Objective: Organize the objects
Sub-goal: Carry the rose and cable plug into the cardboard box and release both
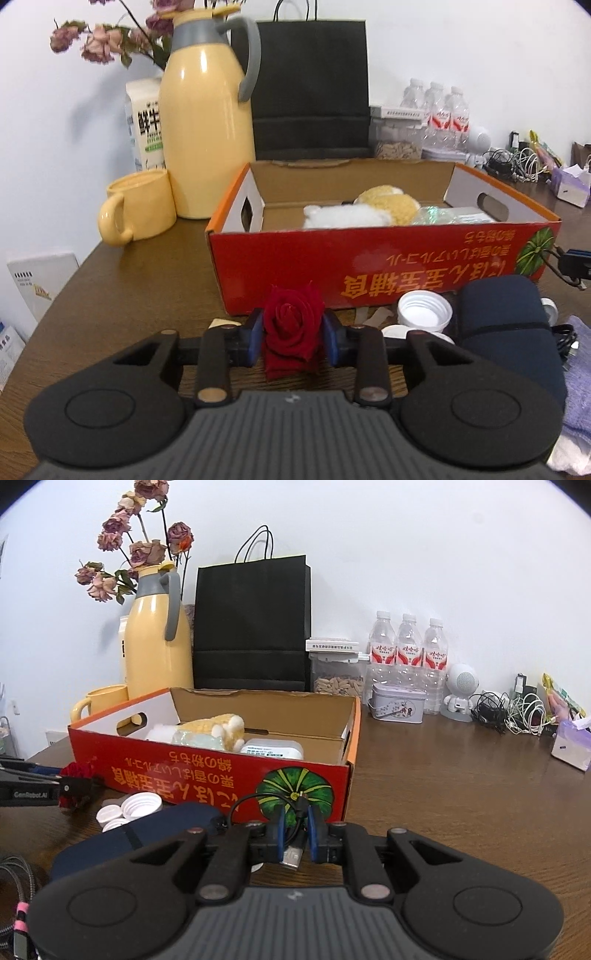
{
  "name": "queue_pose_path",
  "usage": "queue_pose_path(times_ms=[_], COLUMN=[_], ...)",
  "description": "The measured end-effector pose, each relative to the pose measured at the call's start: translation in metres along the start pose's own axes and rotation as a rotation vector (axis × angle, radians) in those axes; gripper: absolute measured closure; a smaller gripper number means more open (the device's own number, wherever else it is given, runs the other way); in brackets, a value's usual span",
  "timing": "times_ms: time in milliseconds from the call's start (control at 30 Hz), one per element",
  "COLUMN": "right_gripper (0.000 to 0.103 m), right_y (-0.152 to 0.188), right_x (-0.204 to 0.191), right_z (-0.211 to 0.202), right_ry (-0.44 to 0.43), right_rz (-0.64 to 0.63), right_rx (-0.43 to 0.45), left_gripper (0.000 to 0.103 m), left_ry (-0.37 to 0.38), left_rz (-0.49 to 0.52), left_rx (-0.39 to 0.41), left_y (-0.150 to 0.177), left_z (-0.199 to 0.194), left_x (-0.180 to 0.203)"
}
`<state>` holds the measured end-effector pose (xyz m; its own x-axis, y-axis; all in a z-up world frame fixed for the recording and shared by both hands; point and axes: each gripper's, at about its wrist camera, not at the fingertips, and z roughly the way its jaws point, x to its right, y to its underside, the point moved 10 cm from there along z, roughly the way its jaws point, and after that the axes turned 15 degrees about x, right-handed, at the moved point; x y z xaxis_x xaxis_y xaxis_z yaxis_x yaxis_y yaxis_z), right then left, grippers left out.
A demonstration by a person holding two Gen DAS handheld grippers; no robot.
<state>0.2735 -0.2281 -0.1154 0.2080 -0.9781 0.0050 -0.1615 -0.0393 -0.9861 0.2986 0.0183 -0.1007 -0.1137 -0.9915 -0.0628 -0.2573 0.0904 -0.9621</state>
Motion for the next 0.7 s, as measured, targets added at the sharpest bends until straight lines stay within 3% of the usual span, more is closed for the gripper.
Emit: queue_pose_path(times_ms=[267,400,700], right_gripper=[0.092,0.092,0.092], right_y=[-0.012,-0.027,-0.076], right_x=[0.001,0.000,-0.020], right_z=[-0.011,-0.018,-0.004], right_ry=[-0.007,-0.015,-0.064], right_rz=[0.012,0.015,-0.024], right_rx=[0.058,0.111,0.187], left_gripper=[0.070,0.070,0.070], left_ry=[-0.026,-0.038,0.001], left_rz=[-0.017,0.018,0.057], left_rx=[0.104,0.199,0.309], left_y=[-0.021,-0.043,-0.105], left_z=[-0.023,-0.037,-0.031], left_x=[-0.005,-0.002,0.023])
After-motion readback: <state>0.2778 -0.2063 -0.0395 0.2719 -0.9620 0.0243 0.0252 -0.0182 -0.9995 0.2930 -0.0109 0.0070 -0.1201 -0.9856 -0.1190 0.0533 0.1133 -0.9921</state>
